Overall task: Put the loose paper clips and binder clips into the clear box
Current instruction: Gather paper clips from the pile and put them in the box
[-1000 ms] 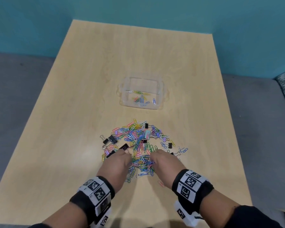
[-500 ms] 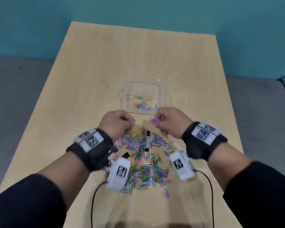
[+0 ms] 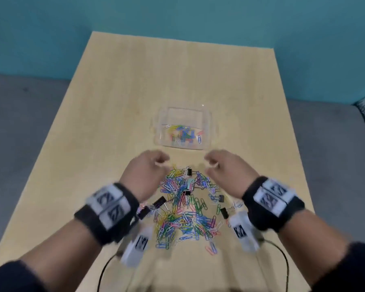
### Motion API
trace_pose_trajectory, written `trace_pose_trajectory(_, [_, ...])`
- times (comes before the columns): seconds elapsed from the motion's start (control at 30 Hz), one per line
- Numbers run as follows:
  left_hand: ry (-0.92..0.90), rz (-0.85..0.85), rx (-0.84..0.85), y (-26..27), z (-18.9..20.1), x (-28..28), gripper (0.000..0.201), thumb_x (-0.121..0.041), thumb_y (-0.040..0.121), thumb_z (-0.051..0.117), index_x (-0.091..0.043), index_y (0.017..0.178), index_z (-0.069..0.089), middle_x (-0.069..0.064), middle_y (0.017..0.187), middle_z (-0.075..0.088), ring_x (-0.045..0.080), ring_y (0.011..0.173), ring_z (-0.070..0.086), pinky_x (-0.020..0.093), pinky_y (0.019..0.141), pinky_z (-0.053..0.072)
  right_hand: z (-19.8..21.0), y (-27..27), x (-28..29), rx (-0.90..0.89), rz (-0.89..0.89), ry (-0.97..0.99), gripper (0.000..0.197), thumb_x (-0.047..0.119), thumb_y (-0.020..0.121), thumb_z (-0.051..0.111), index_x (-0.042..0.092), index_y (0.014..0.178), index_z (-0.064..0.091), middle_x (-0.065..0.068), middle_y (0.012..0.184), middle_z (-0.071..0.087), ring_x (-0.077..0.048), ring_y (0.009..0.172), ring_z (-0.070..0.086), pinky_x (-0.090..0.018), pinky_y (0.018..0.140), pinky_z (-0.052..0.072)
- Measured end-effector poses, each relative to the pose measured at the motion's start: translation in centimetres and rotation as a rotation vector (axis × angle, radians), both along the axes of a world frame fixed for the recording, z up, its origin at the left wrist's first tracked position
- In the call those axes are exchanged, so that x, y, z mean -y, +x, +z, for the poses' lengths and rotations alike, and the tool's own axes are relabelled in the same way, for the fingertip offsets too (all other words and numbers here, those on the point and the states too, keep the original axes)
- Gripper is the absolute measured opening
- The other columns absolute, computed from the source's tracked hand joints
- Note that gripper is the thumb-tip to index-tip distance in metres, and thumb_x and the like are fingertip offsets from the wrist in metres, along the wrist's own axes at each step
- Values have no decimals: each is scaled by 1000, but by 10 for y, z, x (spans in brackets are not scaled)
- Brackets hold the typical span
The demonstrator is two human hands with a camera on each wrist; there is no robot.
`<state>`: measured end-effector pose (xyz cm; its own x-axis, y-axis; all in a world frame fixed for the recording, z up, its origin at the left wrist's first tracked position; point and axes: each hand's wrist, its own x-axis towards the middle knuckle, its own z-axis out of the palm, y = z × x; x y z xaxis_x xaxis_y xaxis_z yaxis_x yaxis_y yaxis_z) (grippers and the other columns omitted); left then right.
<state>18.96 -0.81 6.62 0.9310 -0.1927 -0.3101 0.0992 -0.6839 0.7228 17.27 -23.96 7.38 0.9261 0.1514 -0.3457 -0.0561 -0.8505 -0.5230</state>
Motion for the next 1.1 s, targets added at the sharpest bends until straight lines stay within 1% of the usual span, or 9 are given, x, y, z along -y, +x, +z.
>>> trace_pose_trajectory(0.1, [54,-253,-75,-78,-15,-13,16,-32,77,52,-22,79,64,-6,78,62,12,73,56,31,71,47,-22,-71,2,-188,202,-69,5,25,83,50,21,81,53,0,81,59,-23,74,54,-38,69,46])
trace_pose_trajectory(0.2, [96,-395,-167,-128,-40,-18,9,-31,76,49,-25,72,54,-12,77,54,5,72,50,26,69,41,-40,-120,-2,-361,357,-136,11,28,85,45,22,77,45,1,82,56,-22,76,51,-34,66,39])
trace_pose_trajectory(0.3, [112,-390,-58,-142,-57,-8,7,-27,81,51,-23,80,57,-9,83,50,10,80,50,28,73,42,-53,-131,-18,-285,367,-145,6,27,84,43,23,80,45,-3,91,55,-27,89,53,-35,74,41])
trace_pose_trajectory(0.43, [176,-235,63,-147,-56,1,8,-26,83,60,-23,83,53,-8,84,44,15,76,49,34,67,43,-59,-136,-40,-95,261,-62,5,25,90,47,21,90,50,0,97,51,-23,98,46,-33,80,40])
trace_pose_trajectory(0.53, [316,-210,66,-153,-53,-2,35,-31,80,64,-23,112,51,-3,104,43,21,95,46,33,76,44,-57,-151,-36,25,82,-141,16,27,88,53,20,103,52,0,105,47,-23,101,42,-35,80,44])
trace_pose_trajectory(0.6, [366,-227,49,-157,-55,-4,62,-35,80,64,-27,135,36,0,123,38,24,108,39,34,86,44,-58,-160,-33,5,-7,-192,39,30,82,58,22,119,48,-2,118,44,-25,107,39,-35,83,46])
trace_pose_trajectory(0.7, [449,-313,110,-156,-63,2,80,-39,79,64,-27,145,20,3,138,30,27,115,34,37,90,46,-64,-159,-42,-7,25,-255,70,41,80,60,25,141,30,-3,142,31,-28,122,32,-40,96,41])
trace_pose_trajectory(0.83, [520,-353,208,-141,-76,19,72,-29,77,68,-20,140,36,13,138,40,34,108,42,42,84,51,-76,-141,-67,59,100,-305,68,31,84,58,21,144,29,-8,150,28,-34,124,33,-48,97,40])
trace_pose_trajectory(1.1, [556,-414,320,-129,-77,18,51,-3,56,70,-18,103,61,9,106,52,27,83,46,34,69,48,-63,-127,-62,85,219,-271,57,-3,73,50,13,128,46,-13,123,46,-36,106,40,-43,82,43])
